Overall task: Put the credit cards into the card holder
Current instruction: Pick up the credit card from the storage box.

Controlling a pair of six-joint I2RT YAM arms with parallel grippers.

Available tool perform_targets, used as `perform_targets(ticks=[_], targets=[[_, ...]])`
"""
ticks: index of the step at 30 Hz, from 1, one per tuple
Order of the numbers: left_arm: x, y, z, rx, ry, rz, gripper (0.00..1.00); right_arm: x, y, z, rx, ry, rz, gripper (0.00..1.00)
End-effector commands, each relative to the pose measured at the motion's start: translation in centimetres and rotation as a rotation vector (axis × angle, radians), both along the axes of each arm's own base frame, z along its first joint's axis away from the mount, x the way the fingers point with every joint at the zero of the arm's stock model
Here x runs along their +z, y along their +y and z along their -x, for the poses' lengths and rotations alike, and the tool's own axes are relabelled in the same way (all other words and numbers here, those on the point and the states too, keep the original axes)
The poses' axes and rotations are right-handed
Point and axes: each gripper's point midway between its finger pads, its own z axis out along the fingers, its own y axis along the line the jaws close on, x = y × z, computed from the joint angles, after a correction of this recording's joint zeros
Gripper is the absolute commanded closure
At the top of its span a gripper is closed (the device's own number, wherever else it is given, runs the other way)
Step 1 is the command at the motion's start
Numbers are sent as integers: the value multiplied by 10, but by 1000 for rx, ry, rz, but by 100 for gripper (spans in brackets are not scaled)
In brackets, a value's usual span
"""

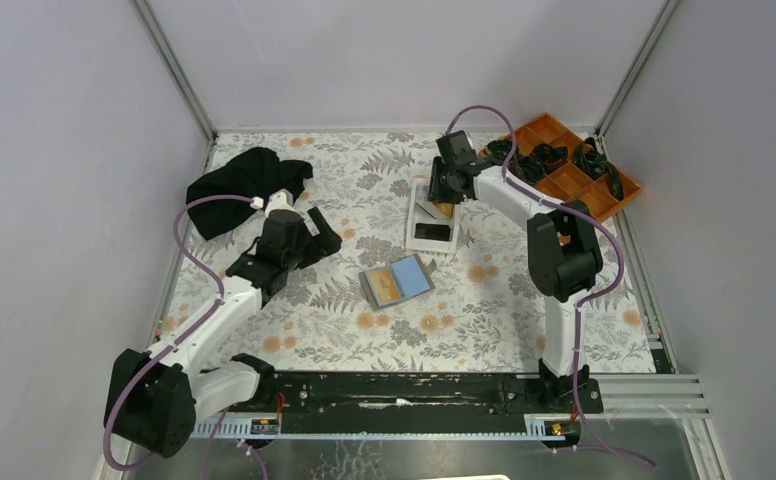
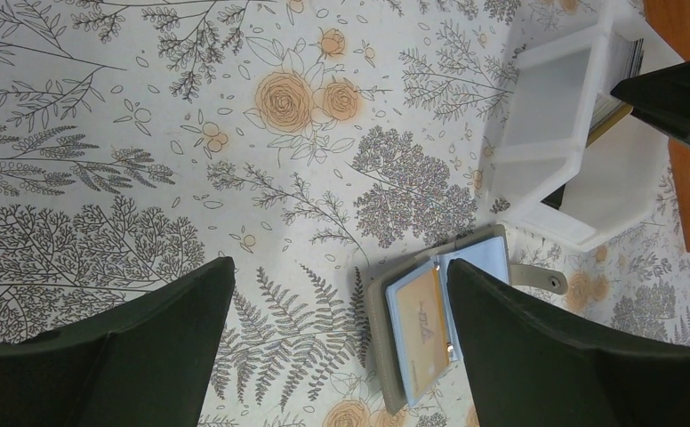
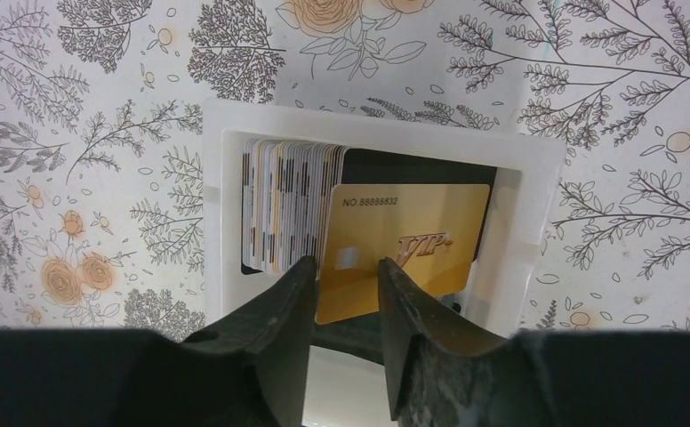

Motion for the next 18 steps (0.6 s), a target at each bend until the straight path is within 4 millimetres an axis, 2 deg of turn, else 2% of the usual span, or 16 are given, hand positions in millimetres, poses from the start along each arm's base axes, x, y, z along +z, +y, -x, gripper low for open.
perform_targets(ticks=[1, 15, 18], targets=[[6, 2, -7, 4, -27, -27, 4, 29, 10, -10, 0, -57, -53, 64], [6, -2, -9, -7, -33, -19, 4, 51, 11, -8, -8, -89, -81, 73], [7, -2, -9, -8, -36, -15, 4, 64, 12, -12, -8, -113, -90, 73]])
